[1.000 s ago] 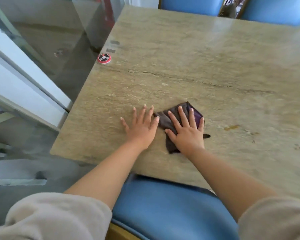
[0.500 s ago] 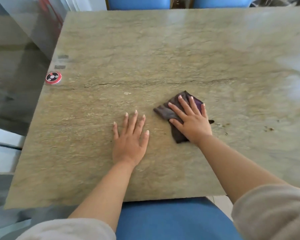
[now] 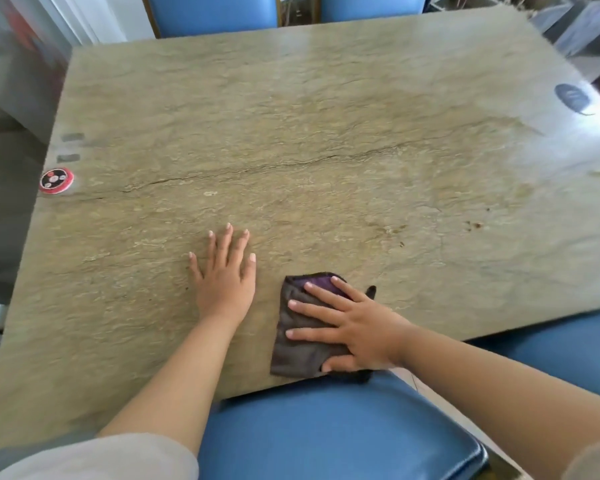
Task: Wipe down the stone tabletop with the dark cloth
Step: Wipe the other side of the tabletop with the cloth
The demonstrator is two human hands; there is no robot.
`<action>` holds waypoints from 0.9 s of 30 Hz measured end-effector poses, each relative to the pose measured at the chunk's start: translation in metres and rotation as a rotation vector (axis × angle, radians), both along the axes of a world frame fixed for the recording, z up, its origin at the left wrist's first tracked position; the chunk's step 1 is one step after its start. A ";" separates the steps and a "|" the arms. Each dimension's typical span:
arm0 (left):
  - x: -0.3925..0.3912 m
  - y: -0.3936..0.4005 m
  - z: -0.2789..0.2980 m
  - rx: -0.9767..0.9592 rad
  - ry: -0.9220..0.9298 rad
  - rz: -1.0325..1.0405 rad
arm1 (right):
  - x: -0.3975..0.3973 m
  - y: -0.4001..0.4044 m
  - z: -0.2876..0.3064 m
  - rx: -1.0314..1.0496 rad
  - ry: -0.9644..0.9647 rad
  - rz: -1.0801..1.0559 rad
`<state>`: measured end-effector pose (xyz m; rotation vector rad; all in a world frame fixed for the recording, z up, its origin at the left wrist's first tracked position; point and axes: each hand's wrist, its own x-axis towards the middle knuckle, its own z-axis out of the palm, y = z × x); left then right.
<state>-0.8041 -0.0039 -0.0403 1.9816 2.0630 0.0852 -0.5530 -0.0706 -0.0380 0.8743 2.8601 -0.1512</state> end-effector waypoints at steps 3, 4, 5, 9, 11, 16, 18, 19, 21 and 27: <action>0.021 0.001 0.005 -0.006 -0.045 0.051 | 0.036 0.020 -0.002 0.035 0.001 -0.386; 0.029 0.001 0.005 -0.004 -0.055 0.059 | 0.043 0.023 -0.002 0.025 0.021 -0.649; 0.037 0.001 0.005 0.002 -0.068 0.066 | 0.042 0.024 0.000 0.005 0.058 -0.915; 0.070 0.004 0.007 0.090 -0.192 -0.013 | 0.001 0.011 0.002 -0.032 0.139 -1.032; 0.086 0.010 0.010 0.119 -0.322 -0.032 | -0.002 0.006 -0.003 0.034 0.153 -0.694; 0.110 0.023 0.008 0.145 -0.390 0.055 | 0.019 0.081 -0.009 0.037 0.149 -0.561; 0.115 0.023 0.001 0.156 -0.173 0.002 | 0.021 0.120 -0.005 0.008 0.141 -0.641; 0.116 0.024 -0.001 0.137 -0.098 -0.014 | 0.027 0.139 -0.005 0.007 0.139 -0.683; 0.118 0.028 -0.004 0.078 0.013 -0.035 | 0.047 0.171 -0.003 0.005 0.147 -0.778; 0.118 0.028 -0.004 0.033 0.105 -0.081 | 0.103 0.186 -0.004 -0.007 0.198 -1.212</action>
